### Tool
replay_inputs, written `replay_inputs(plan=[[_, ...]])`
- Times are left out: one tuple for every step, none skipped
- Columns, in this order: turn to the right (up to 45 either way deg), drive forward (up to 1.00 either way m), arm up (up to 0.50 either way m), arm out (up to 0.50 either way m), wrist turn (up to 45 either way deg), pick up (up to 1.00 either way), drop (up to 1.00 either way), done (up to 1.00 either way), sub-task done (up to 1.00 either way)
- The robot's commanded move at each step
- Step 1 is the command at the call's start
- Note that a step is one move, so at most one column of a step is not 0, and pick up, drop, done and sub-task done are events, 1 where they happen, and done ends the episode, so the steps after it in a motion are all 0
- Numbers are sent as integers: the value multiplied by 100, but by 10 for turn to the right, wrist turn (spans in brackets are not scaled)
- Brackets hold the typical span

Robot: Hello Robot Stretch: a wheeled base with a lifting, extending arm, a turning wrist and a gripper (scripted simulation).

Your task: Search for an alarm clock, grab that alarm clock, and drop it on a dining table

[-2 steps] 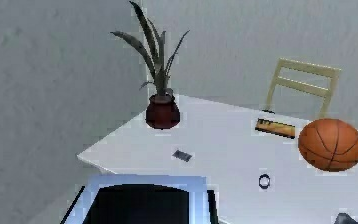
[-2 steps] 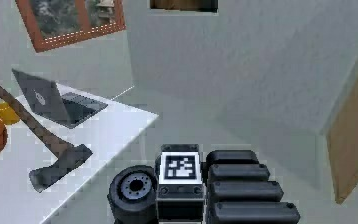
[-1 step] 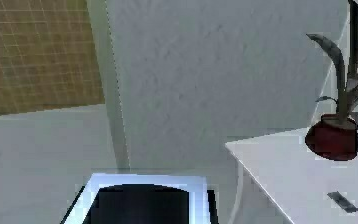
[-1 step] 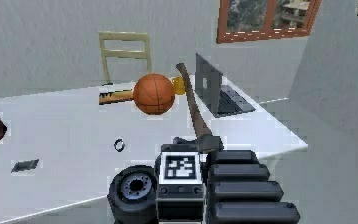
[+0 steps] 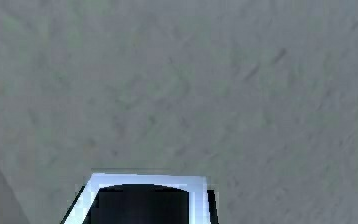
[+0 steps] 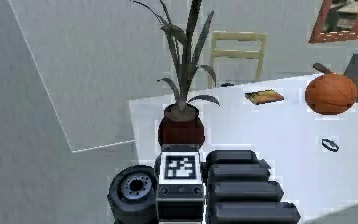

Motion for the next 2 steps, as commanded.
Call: replay_inputs(plan=[[210,0,0,0,0,0,0,0,0],[0,20,0,0,0,0,0,0,0]])
